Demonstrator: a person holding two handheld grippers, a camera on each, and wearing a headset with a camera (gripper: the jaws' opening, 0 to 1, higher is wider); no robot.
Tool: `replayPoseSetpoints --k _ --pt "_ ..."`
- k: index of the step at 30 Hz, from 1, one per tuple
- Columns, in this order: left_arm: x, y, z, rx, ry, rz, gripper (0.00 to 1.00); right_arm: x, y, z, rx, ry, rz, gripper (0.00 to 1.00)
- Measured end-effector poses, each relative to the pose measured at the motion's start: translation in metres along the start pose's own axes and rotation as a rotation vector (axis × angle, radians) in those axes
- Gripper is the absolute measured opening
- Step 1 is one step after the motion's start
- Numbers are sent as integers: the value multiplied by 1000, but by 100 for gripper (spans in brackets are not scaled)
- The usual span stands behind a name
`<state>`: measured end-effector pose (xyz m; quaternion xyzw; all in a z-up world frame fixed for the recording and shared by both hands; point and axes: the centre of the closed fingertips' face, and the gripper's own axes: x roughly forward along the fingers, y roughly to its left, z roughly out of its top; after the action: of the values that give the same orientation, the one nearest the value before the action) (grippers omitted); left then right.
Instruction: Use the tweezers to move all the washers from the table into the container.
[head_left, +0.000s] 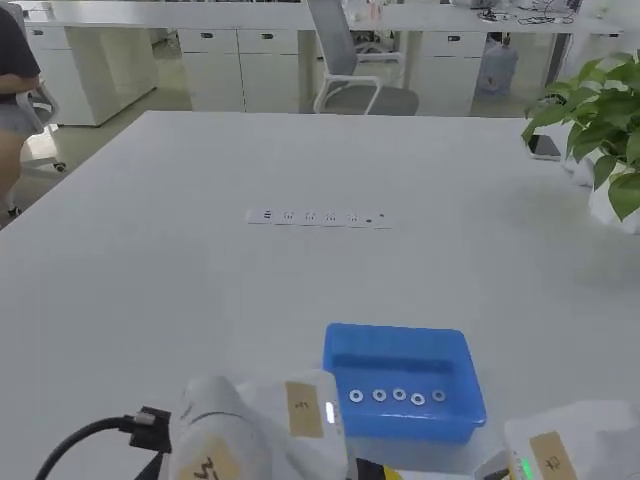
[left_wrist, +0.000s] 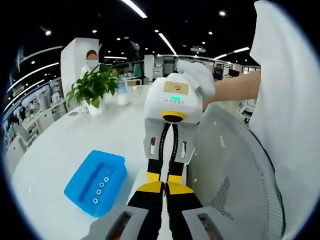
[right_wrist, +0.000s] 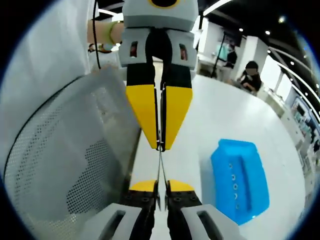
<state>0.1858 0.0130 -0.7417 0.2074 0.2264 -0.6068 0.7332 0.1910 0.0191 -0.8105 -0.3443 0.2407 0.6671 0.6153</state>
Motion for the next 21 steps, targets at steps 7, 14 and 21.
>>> replayPoseSetpoints --k 7,14,21 --pt "5 7 -11 -41 36 6 13 0 -6 -3 -31 6 -36 3" --pt "6 7 -11 -34 42 14 0 1 -7 -3 -41 7 -39 3" --pt "6 11 -16 -22 62 42 5 2 -7 -4 -41 9 -42 3"
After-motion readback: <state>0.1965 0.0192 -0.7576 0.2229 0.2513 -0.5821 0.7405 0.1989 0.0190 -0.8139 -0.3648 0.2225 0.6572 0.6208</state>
